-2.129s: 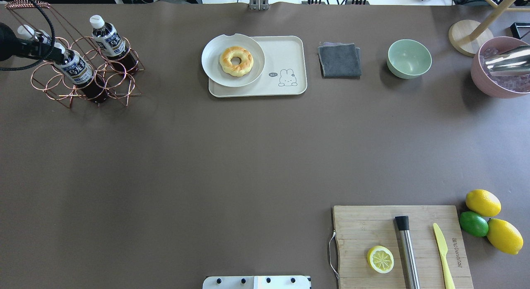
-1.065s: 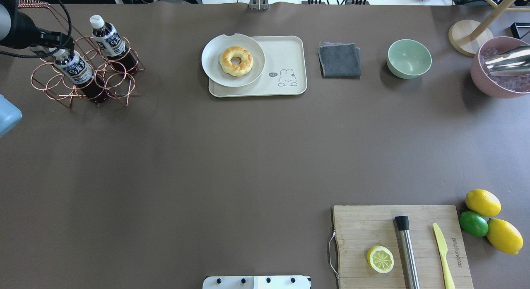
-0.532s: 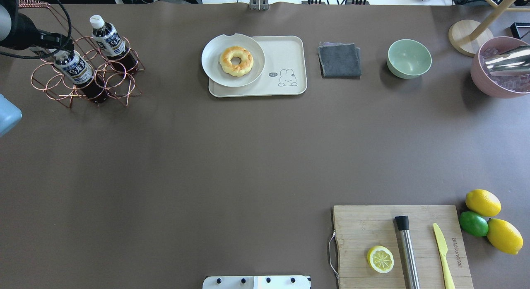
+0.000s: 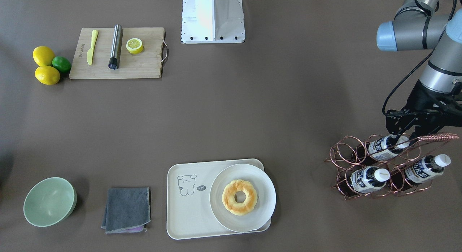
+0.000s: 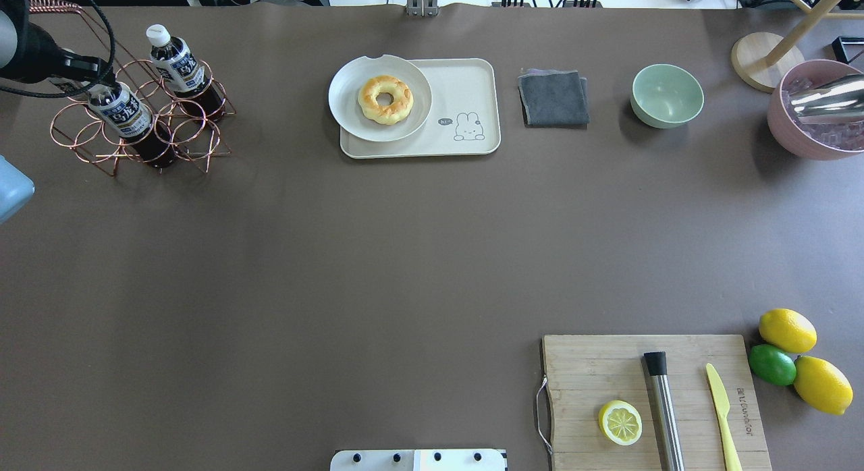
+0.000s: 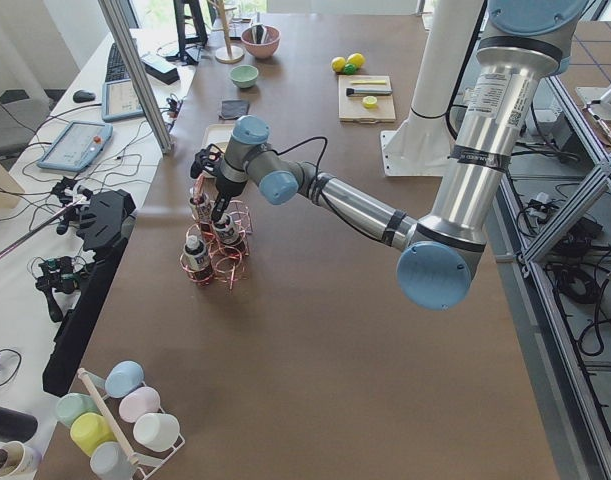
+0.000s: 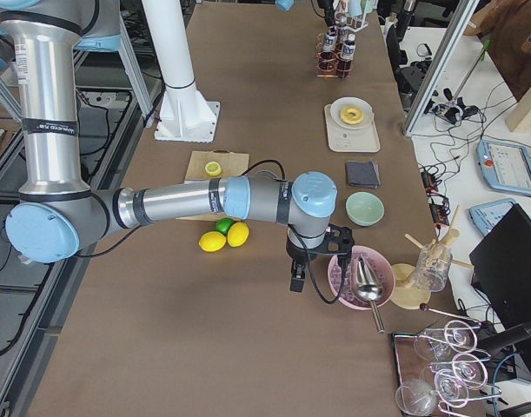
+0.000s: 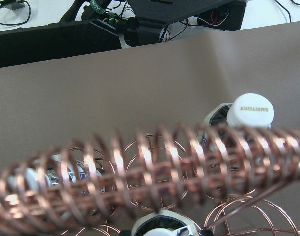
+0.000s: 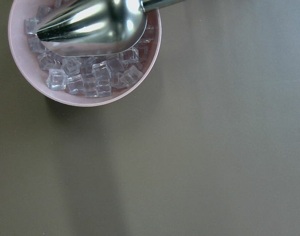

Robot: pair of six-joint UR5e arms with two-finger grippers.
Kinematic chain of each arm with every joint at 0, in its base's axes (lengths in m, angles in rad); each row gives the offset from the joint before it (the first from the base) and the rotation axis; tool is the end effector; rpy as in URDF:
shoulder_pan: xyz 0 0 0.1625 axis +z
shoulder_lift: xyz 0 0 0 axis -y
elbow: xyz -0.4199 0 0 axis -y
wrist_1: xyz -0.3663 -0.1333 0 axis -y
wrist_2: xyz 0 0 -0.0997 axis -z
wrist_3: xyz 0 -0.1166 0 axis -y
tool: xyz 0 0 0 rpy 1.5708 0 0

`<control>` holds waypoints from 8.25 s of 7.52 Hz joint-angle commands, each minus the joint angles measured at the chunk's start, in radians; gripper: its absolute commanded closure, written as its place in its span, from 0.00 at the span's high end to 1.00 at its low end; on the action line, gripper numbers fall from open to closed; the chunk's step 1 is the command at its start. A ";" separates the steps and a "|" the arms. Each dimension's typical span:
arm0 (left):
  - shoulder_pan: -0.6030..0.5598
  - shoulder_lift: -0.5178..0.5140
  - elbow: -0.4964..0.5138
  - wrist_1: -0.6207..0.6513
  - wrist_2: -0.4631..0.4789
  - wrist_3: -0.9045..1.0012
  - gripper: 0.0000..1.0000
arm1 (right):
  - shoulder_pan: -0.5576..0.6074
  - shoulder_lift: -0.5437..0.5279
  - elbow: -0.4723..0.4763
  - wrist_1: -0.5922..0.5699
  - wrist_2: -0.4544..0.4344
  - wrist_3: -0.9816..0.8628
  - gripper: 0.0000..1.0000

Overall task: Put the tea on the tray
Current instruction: 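Reach the left gripper down to a tea bottle in the copper rack, then grasp the dark tea bottle with the left gripper and lift it out, then carry the bottle with the left gripper toward the tray and lower it, then release the bottle on the table near the tray and withdraw the left arm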

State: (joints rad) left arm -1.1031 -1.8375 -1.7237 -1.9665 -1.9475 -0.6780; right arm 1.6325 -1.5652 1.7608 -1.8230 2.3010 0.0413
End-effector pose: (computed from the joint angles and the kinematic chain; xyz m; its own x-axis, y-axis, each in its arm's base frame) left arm 0.1864 -0.5696 0.4201 0.7463 0.1288 -0.6530 0.2042 0.8895 0.4087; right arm 0.0836 -0.4520 0.6036 0.7381 0.1247 0.6630 -0.0921 0.9922 -0.0840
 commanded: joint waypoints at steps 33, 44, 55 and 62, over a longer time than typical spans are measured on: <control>0.590 -0.577 -0.321 0.752 0.450 -0.457 0.00 | -0.002 0.059 0.040 0.036 0.018 0.008 1.00; 0.779 -0.608 -0.177 0.692 0.667 -0.535 0.00 | -0.002 0.033 0.040 0.042 0.031 0.008 1.00; 0.776 -0.589 -0.166 0.652 0.670 -0.528 0.98 | -0.002 0.047 0.039 0.041 0.043 0.009 1.00; 0.345 -0.458 -0.367 0.741 0.273 -0.246 0.98 | -0.023 0.037 0.156 0.042 0.095 0.090 1.00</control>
State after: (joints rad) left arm -0.5823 -2.3874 -2.0079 -1.2627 -1.5298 -1.0670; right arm 1.6281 -1.5220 1.8445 -1.7795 2.3877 0.0730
